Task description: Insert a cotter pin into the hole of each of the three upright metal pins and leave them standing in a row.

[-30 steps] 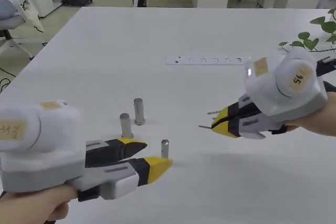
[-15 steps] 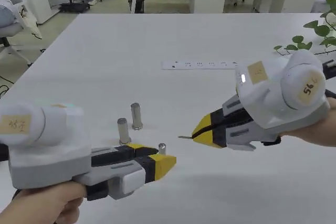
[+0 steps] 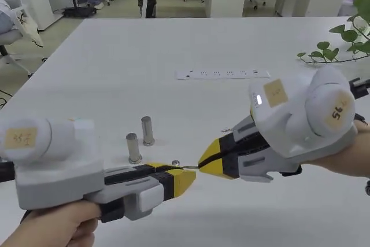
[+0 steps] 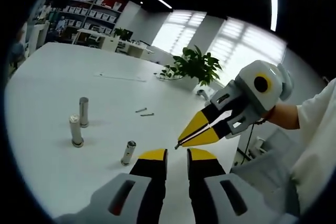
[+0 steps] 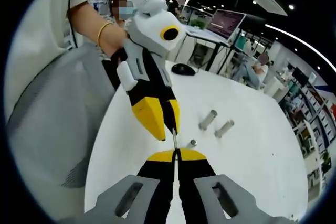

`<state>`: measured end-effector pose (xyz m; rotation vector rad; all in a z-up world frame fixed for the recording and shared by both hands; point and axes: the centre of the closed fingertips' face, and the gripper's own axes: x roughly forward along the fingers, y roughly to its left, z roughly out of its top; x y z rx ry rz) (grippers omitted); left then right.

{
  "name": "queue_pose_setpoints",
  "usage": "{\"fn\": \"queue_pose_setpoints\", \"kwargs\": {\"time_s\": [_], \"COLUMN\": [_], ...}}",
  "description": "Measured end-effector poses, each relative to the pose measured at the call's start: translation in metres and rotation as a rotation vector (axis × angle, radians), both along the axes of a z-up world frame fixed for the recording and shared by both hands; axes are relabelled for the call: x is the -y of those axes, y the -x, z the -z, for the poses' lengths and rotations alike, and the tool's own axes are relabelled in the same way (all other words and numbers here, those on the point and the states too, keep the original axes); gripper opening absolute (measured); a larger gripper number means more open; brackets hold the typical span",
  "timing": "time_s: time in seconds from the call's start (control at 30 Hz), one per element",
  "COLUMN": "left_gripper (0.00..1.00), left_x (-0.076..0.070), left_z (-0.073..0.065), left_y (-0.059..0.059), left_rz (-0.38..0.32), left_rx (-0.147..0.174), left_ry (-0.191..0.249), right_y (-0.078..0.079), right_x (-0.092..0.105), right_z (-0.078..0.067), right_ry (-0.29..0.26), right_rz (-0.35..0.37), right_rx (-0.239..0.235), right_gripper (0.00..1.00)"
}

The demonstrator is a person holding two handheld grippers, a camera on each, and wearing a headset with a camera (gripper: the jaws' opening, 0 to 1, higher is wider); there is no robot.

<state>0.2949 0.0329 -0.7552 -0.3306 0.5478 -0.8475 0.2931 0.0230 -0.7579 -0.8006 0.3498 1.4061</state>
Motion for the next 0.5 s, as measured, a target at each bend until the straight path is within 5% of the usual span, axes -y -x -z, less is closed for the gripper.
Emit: {"fn": "queue_pose_setpoints", "kwargs": {"time_s": [0.23,0.5], "left_gripper": [0.08,0.01], "left_x": [0.0021,0.0037], "left_z": [-0.0020,0.0001], "left_y": [0.0015,0.0033], "left_rz": [-0.009,-0.001], "left_rx": [-0.020,-0.025], "left_ry": [0.051,0.046], "right_y": [0.0044,0.0062], "right_x": [-0.0019,-0.0016], "right_z": [0.0008,0.0033], "right_ry": [0.002,0.009], "right_rz": [-0.013,-0.018], "right_rx": [0.007,0.013], "right_gripper": [0.02,0.02]}}
